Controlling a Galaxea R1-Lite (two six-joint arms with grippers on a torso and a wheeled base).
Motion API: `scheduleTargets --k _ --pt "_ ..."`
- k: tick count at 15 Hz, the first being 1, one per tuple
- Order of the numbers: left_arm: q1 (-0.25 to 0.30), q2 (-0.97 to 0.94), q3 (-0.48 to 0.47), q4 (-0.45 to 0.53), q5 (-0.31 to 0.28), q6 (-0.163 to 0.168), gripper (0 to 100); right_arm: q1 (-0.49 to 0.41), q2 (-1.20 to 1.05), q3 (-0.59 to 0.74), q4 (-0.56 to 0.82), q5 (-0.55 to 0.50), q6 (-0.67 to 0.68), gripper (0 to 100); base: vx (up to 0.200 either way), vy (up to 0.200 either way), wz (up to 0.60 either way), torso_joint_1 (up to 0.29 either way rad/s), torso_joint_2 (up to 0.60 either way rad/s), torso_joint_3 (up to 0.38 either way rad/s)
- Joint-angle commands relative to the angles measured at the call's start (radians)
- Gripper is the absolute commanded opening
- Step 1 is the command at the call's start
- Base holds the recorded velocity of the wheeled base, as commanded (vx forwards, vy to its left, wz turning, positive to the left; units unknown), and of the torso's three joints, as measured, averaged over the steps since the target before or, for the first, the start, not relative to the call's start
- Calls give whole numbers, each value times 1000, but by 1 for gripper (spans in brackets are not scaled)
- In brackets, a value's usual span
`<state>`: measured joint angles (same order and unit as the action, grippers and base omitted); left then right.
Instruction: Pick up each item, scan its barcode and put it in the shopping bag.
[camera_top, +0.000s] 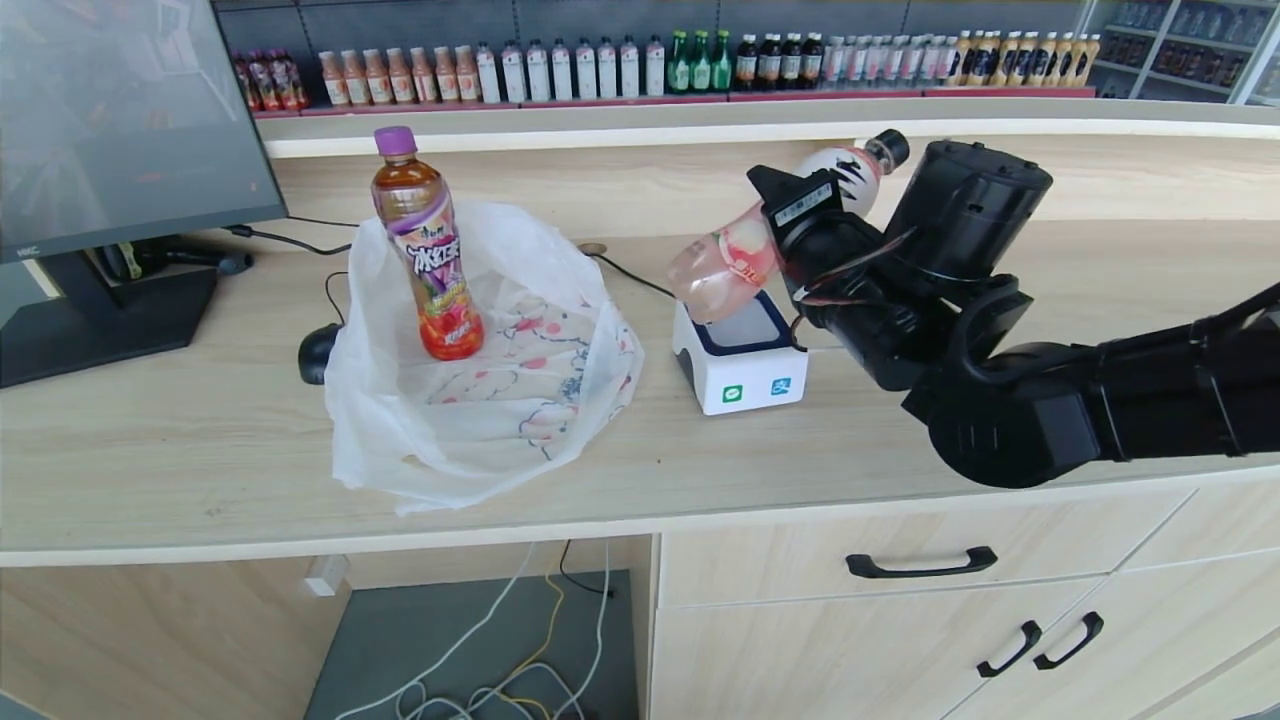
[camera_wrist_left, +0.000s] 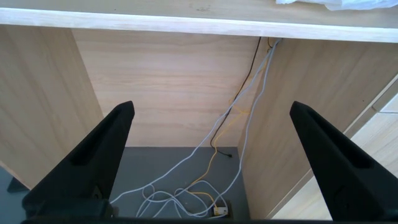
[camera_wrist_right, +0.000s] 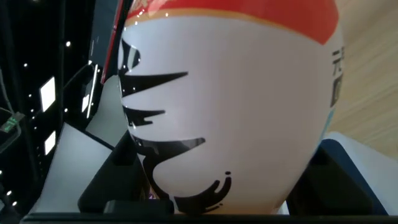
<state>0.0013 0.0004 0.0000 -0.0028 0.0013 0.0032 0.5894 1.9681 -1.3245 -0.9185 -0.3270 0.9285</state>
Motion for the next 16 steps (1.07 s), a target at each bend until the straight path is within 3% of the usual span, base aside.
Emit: scheduleTargets --k 1,16 --pt "0 0 0 0 0 0 100 1 8 27 -3 0 12 0 0 0 0 0 0 0" --pt "0 0 0 0 0 0 100 -17 48 25 -6 3 167 0 0 0 0 0 0 0"
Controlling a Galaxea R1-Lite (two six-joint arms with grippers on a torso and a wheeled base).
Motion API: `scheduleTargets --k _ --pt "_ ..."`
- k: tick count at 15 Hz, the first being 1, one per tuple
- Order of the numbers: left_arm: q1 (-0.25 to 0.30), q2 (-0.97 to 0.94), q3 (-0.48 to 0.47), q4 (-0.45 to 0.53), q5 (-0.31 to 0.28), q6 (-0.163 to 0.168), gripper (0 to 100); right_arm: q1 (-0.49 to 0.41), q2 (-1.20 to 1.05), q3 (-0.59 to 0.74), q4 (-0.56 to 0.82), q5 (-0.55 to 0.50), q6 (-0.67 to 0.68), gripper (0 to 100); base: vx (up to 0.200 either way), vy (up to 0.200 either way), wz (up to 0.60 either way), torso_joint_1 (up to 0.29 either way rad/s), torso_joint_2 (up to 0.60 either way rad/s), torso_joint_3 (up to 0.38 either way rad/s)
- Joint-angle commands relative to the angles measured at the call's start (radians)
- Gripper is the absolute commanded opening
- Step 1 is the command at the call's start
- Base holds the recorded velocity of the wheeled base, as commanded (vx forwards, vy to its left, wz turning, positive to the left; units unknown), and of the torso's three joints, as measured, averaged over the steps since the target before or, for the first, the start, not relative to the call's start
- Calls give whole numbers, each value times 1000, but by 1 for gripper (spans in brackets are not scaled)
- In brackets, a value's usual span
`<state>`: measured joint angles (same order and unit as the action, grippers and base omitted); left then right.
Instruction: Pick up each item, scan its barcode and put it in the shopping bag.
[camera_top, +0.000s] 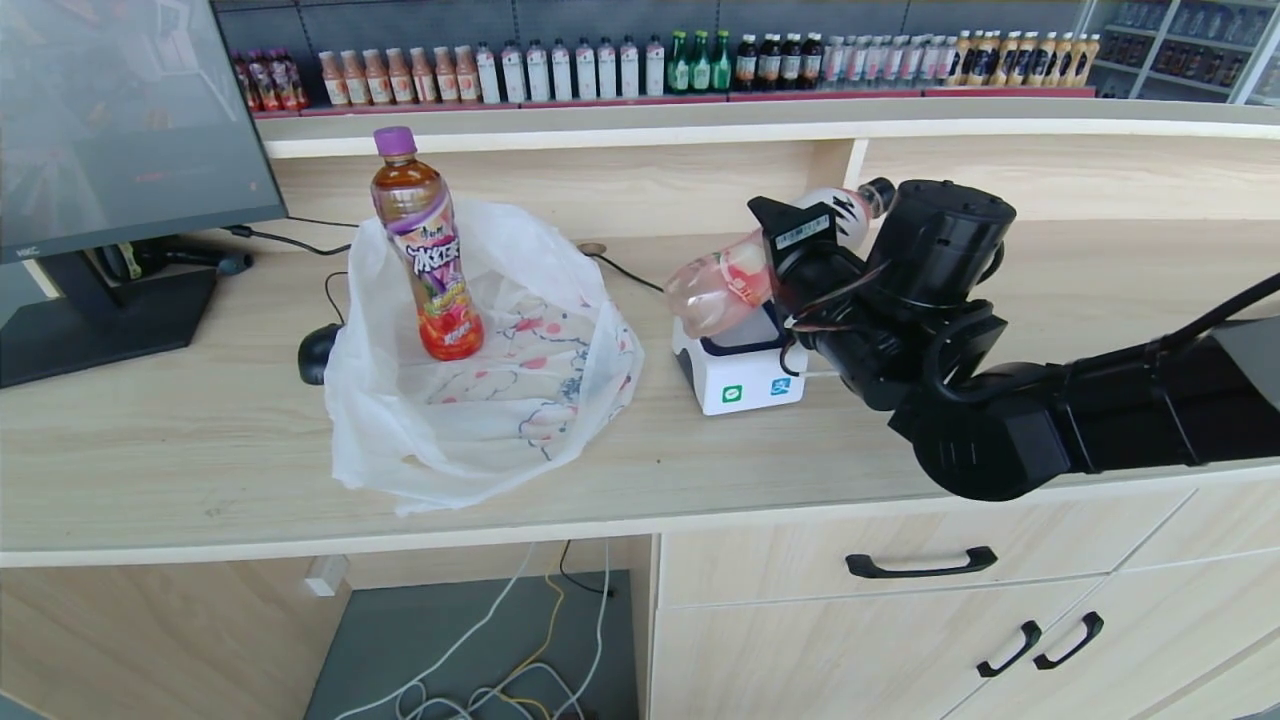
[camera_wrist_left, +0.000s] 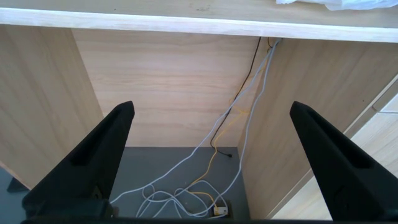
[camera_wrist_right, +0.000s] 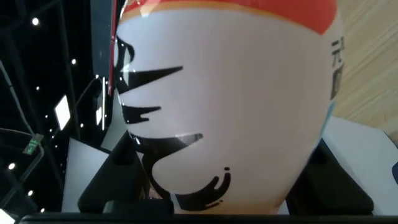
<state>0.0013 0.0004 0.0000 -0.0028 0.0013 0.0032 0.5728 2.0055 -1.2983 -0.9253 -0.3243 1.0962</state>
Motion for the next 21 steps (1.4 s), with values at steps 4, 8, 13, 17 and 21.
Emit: scheduleTargets --k 4,8,13,17,21 --pt "0 0 0 0 0 0 100 -10 10 -4 0 -1 -1 0 0 0 0 0 0 0" --pt "0 0 0 0 0 0 100 -24 9 -3 -1 -1 1 0 0 0 0 0 0 0" --pt "0 0 0 0 0 0 100 -24 7 1 -3 -2 1 0 0 0 0 0 0 0" --pt "0 0 0 0 0 0 100 -24 1 2 -3 -4 -1 0 0 0 0 0 0 0" --pt "0 0 0 0 0 0 100 -24 -36 -4 0 -1 -15 0 0 0 0 0 0 0"
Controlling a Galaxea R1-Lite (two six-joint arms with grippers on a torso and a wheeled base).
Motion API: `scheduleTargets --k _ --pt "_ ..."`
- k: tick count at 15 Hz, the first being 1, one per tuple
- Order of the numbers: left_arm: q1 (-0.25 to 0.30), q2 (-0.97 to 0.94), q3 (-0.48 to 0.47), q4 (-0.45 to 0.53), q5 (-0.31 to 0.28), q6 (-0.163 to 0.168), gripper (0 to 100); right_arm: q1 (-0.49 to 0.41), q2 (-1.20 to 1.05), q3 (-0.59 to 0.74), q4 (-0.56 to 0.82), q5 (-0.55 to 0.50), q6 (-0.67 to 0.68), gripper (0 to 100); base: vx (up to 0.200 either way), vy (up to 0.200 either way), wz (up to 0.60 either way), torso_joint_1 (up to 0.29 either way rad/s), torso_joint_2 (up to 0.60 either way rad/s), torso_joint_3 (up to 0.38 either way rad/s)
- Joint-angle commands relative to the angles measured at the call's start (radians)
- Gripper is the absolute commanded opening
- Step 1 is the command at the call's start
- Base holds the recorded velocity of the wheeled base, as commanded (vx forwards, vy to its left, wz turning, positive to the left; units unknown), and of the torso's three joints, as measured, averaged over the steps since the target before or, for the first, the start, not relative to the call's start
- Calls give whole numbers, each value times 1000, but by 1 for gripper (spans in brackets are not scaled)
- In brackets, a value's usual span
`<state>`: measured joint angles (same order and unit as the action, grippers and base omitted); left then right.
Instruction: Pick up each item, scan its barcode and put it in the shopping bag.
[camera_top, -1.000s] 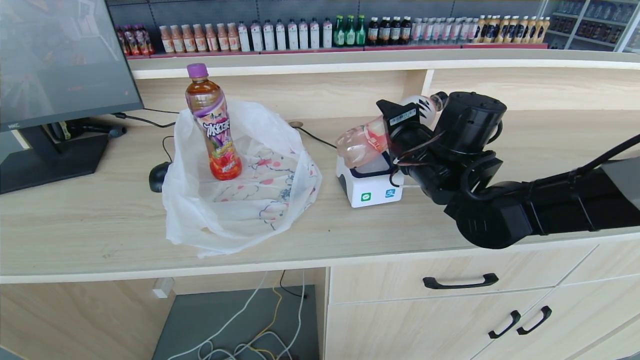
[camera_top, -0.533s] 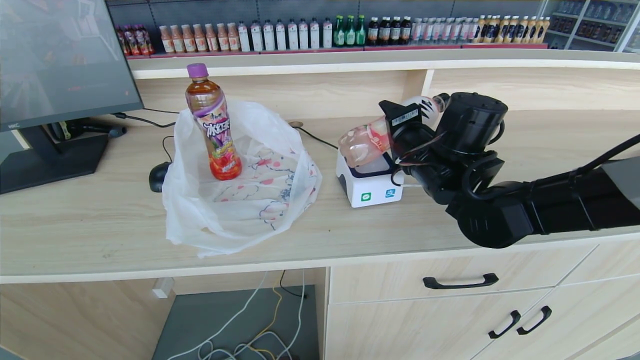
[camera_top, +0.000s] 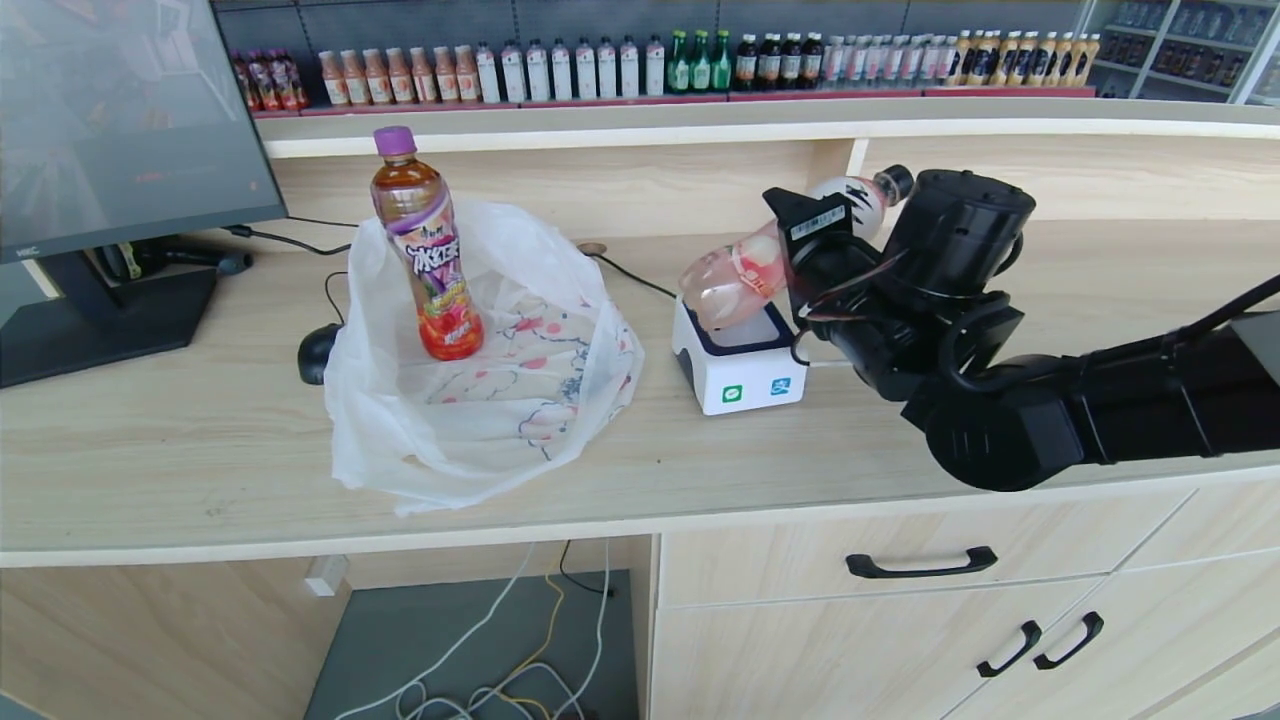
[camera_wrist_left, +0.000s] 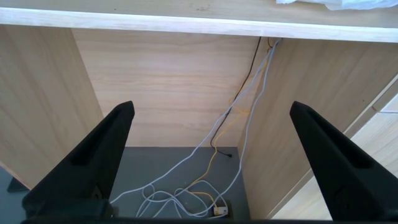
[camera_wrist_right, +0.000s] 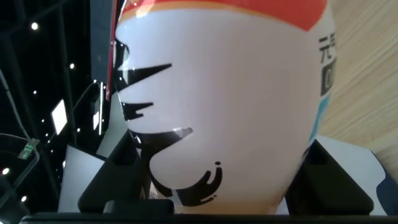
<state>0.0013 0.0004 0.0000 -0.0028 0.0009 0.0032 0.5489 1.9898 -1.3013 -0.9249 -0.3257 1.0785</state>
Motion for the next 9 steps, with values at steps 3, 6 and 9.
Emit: scheduleTargets --k 3,6,9 --pt "0 0 0 0 1 0 100 11 -82 7 3 2 -97 0 0 0 0 0 0 0" --pt "0 0 0 0 1 0 100 17 -140 17 15 -3 -233 0 0 0 0 0 0 0" --pt "0 0 0 0 1 0 100 40 -238 97 14 -29 -381 0 0 0 0 0 0 0"
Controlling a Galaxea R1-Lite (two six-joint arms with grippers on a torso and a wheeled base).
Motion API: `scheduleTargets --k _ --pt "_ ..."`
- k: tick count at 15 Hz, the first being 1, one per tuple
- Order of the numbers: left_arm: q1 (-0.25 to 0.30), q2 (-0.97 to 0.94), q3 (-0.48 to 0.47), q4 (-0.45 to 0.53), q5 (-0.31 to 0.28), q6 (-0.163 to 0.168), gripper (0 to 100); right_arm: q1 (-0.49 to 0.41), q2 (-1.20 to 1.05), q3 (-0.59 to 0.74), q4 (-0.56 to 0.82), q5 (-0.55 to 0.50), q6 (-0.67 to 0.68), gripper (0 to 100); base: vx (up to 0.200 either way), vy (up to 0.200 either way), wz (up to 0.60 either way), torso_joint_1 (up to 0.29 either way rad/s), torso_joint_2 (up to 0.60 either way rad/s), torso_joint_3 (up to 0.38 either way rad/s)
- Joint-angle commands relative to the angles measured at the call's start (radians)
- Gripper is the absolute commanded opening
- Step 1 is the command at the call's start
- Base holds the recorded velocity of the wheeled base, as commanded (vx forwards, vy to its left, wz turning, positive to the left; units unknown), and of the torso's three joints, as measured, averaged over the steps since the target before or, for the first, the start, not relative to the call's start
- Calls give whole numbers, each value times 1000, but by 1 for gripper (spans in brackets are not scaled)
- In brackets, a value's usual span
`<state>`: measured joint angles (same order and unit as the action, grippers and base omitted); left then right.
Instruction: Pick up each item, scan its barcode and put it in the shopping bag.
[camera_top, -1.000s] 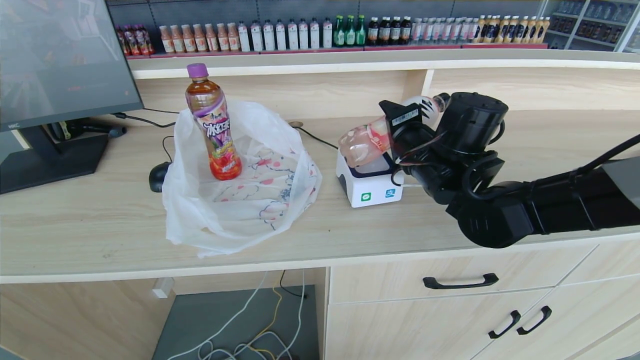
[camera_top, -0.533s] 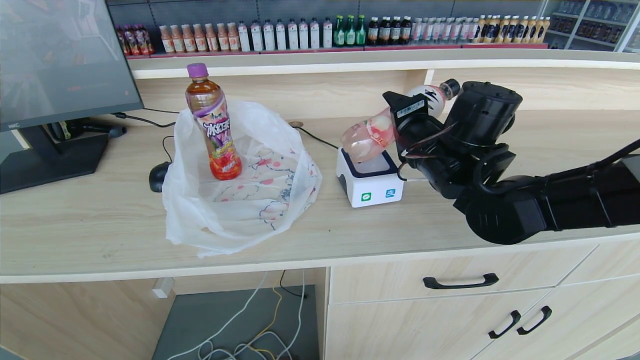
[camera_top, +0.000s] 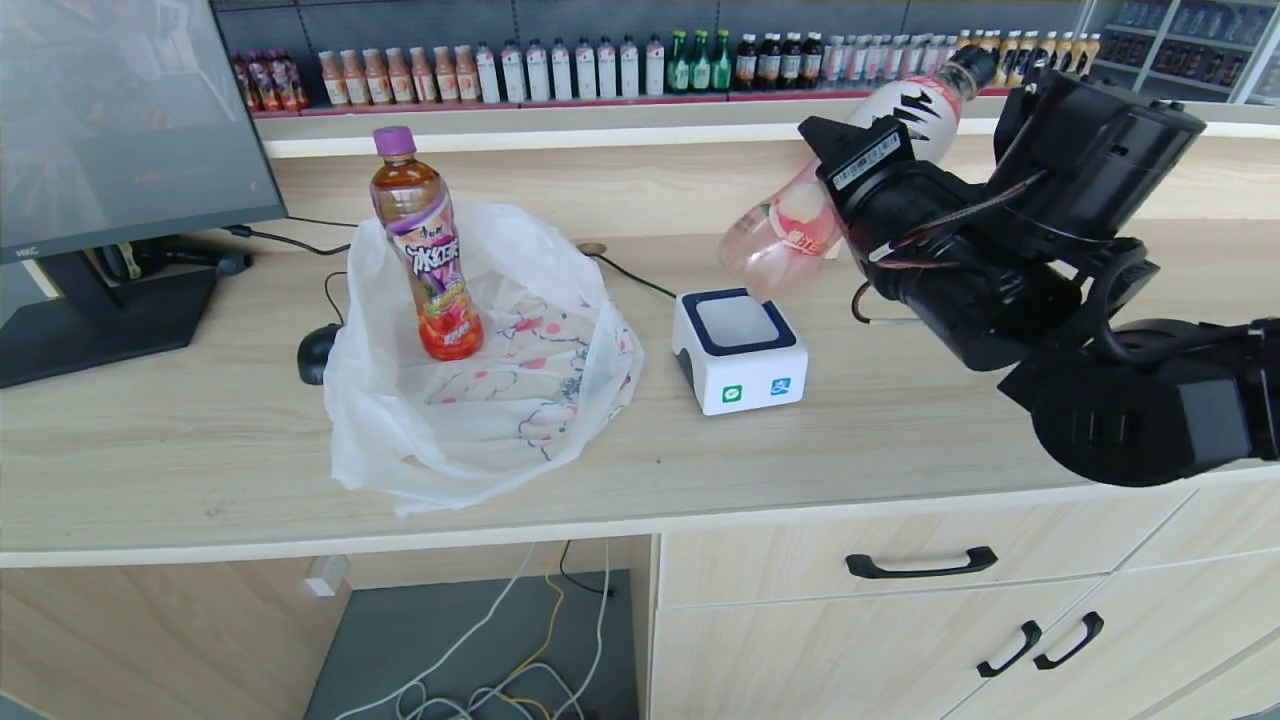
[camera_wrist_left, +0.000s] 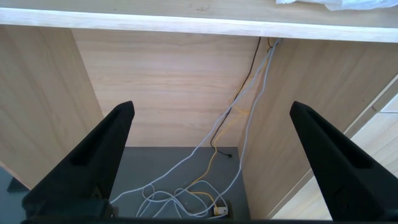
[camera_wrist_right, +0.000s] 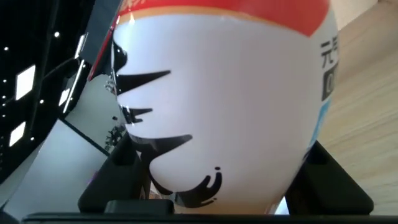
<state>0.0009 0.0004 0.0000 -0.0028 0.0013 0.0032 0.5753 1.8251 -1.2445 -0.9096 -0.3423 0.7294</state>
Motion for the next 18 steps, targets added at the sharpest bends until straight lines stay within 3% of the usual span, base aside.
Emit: scheduleTargets --k 1,4,7,9,10,13,18 --pt "1 0 0 0 0 0 100 28 -102 74 -5 -32 -90 0 0 0 0 0 0 0" --pt "1 0 0 0 0 0 100 67 -152 194 -68 -58 -312 0 0 0 0 0 0 0" --pt "1 0 0 0 0 0 100 106 -148 313 -241 -52 -545 0 0 0 0 0 0 0" --pt "1 0 0 0 0 1 100 106 -139 378 -333 -37 -627 0 0 0 0 0 0 0" --pt "1 0 0 0 0 0 100 106 -99 408 -468 -23 -719 0 0 0 0 0 0 0" --pt "1 0 0 0 0 0 100 37 -12 422 -657 111 -883 0 0 0 0 0 0 0" --pt "1 0 0 0 0 0 100 32 29 385 -661 146 -915 0 0 0 0 0 0 0"
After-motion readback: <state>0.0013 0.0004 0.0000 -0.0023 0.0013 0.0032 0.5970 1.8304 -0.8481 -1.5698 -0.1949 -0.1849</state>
